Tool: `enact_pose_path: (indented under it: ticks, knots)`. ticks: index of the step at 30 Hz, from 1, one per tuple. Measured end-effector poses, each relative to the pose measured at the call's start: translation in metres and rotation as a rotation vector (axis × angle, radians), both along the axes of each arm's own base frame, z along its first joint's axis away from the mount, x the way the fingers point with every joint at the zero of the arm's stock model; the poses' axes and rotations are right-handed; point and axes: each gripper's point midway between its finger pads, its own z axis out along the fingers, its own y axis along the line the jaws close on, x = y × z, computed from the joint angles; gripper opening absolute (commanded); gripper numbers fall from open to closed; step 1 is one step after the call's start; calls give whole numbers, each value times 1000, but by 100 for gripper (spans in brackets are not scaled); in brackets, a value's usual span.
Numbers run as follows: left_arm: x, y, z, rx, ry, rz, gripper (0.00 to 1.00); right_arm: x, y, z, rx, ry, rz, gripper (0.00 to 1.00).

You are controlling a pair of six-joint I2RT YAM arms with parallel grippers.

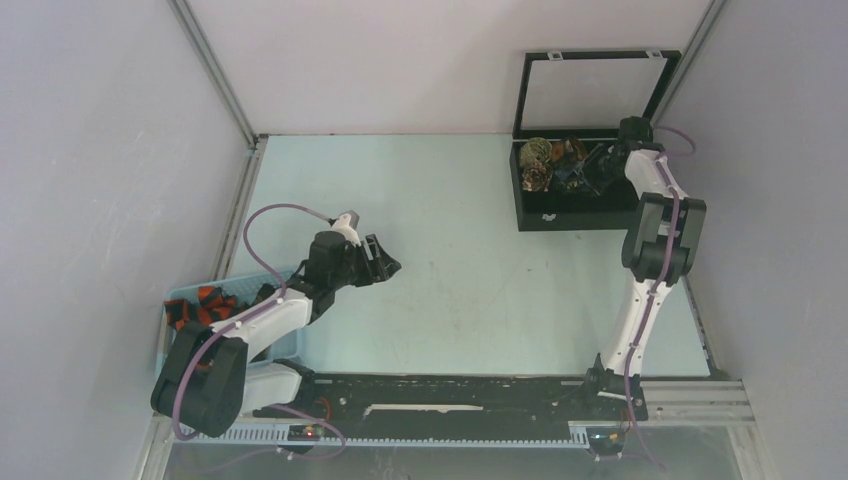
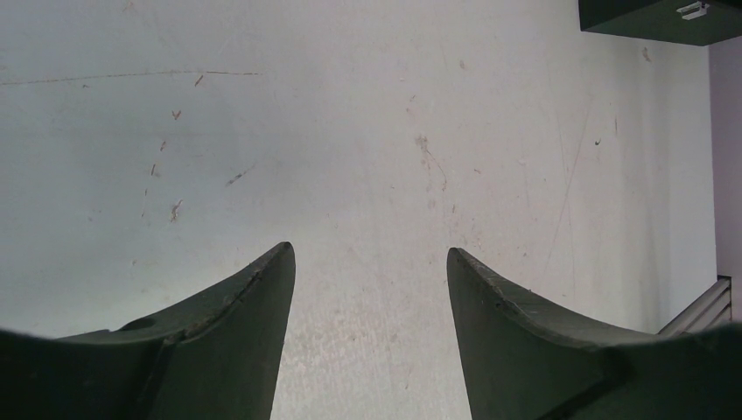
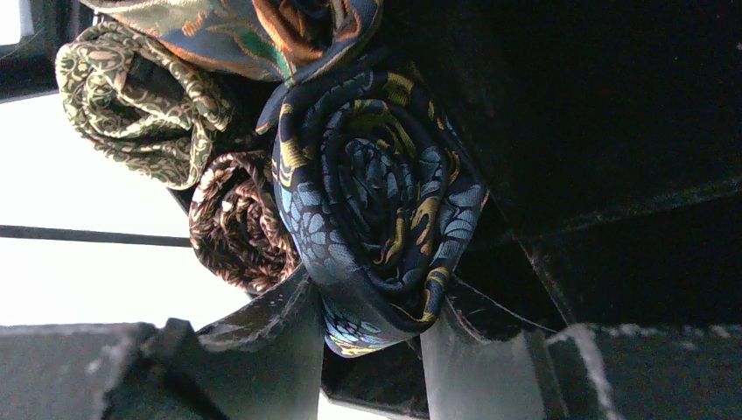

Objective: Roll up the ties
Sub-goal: Place the tie in the storage box.

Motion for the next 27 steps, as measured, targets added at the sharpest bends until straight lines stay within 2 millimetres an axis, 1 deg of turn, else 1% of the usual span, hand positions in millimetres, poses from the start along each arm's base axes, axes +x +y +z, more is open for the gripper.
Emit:
enact_pose_path:
  ticks: [2, 7, 11, 14, 17, 18, 19, 21, 25, 27]
  knots:
    - [0, 0, 0, 0, 0, 0, 70, 2, 0, -4, -1, 14, -1, 0]
    - [0, 0, 0, -1, -1, 0, 70, 7, 0, -7, -13, 53, 9, 0]
    - [1, 0, 1, -2, -4, 0, 70, 13, 1, -19, -26, 77, 19, 0]
    - [1, 0, 1, -2, -4, 0, 69, 15, 0, -23, -44, 90, 20, 1]
    - [1, 0, 1, -2, -4, 0, 69, 15, -2, -25, -62, 103, 19, 14]
    - [1, 0, 1, -1, -4, 0, 69, 15, -1, -25, -64, 107, 22, 19]
    - [1, 0, 1, -2, -4, 1, 69, 16, -2, -25, -68, 112, 25, 30]
    - [1, 0, 1, -2, -4, 0, 69, 15, -2, -24, -72, 115, 31, 46]
    - [1, 0, 1, -2, -4, 1, 69, 15, 0, -22, -78, 106, 44, 57]
    - [1, 0, 1, -2, -4, 2, 69, 16, 2, -18, -87, 95, 53, 61]
